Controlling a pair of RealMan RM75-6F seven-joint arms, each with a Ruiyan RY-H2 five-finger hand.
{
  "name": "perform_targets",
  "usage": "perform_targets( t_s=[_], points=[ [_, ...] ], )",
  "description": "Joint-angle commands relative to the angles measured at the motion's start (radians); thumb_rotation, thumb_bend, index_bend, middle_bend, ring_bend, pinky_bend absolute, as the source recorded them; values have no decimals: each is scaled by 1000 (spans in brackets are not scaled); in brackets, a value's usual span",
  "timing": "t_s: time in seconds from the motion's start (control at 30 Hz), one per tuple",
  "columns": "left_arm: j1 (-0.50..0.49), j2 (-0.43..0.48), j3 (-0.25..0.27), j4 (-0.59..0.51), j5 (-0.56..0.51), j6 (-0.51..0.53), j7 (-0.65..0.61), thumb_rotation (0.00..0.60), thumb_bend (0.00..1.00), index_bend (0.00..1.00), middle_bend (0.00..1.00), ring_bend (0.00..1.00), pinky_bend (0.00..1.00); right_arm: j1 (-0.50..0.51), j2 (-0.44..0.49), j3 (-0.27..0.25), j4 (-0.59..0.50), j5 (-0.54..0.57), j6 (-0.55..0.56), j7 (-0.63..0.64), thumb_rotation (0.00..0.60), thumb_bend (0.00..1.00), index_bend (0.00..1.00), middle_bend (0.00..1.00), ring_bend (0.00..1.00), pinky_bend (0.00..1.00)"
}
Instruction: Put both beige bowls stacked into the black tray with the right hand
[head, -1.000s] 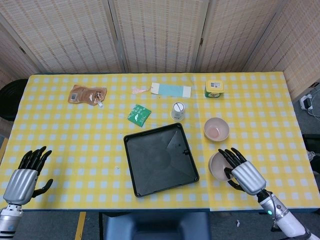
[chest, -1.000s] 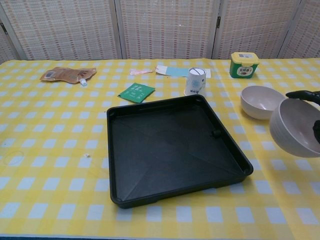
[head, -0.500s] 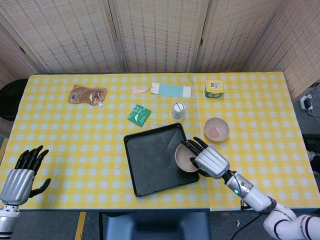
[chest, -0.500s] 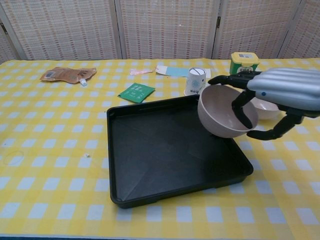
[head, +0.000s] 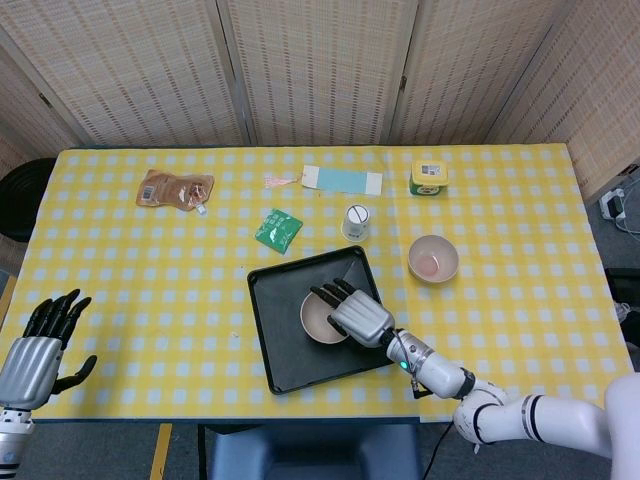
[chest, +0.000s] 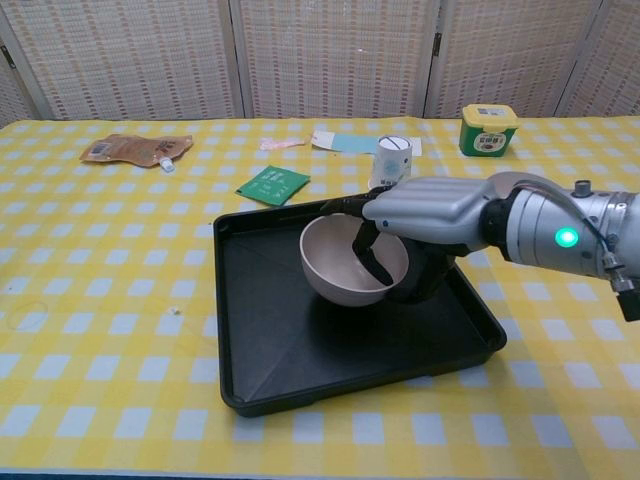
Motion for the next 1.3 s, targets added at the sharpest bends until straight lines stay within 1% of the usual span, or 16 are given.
perform_targets(
  t_s=[0.03, 0.1, 0.13, 0.3, 0.37, 0.4, 0.5, 0.63, 0.73, 0.83, 0.97, 1.13, 1.3],
  points=[
    [0, 2, 0, 1, 2, 1, -7, 600, 361, 0, 0, 0, 0, 20, -24, -7, 17, 43, 3, -32, 600, 409, 695, 0, 0, 0],
    [0, 3, 0, 2, 1, -1, -10, 600, 361, 0, 0, 0, 0, 23, -22, -13, 16, 52, 6, -34, 600, 409, 641, 0, 0, 0],
    [-1, 3, 0, 2, 1, -3, -14, 600, 362, 0, 0, 0, 0, 25, -17, -16, 15, 57, 7, -34, 600, 408, 585, 0, 0, 0],
    [-3, 2, 1, 4, 2, -7, -16, 600, 361, 0, 0, 0, 0, 29, 7, -29, -3, 75, 16, -25, 600, 409, 203, 0, 0, 0],
    [-5, 1, 0, 6, -4, -14, -13, 600, 361, 0, 0, 0, 0, 24, 18, -34, -14, 73, 29, -14, 600, 409, 124, 0, 0, 0],
    [-6, 0, 0, 5, -6, -17, -11, 600, 361, 0, 0, 0, 0, 20, 25, -37, -22, 68, 38, -8, 600, 409, 109, 0, 0, 0],
    [-5, 1, 2, 0, -2, -14, -3, 600, 361, 0, 0, 0, 0, -16, 72, -54, -61, 24, 102, 21, 600, 408, 102, 0, 0, 0],
    [-2, 0, 6, -3, 6, -8, 7, 600, 361, 0, 0, 0, 0, -113, 162, -84, -100, -66, 253, 118, 600, 409, 102, 0, 0, 0],
    [-4, -4, 6, -4, 4, -14, 15, 600, 361, 0, 0, 0, 0, -165, 211, -108, -68, -110, 314, 200, 600, 409, 102, 0, 0, 0],
    [-7, -9, 6, -6, 1, -21, 26, 600, 361, 0, 0, 0, 0, -194, 229, -118, -17, -122, 341, 255, 600, 409, 103, 0, 0, 0],
    [-10, -16, 9, -10, 4, -27, 44, 600, 361, 0, 0, 0, 0, -222, 224, -118, 76, -124, 362, 334, 600, 409, 160, 0, 0, 0],
    [-12, -20, 9, -9, 0, -35, 53, 600, 361, 0, 0, 0, 0, -229, 177, -101, 208, -104, 348, 401, 600, 408, 253, 0, 0, 0],
    [-14, -20, 7, -8, -5, -36, 51, 600, 361, 0, 0, 0, 0, -206, 120, -81, 315, -80, 300, 404, 600, 409, 341, 0, 0, 0]
  ],
)
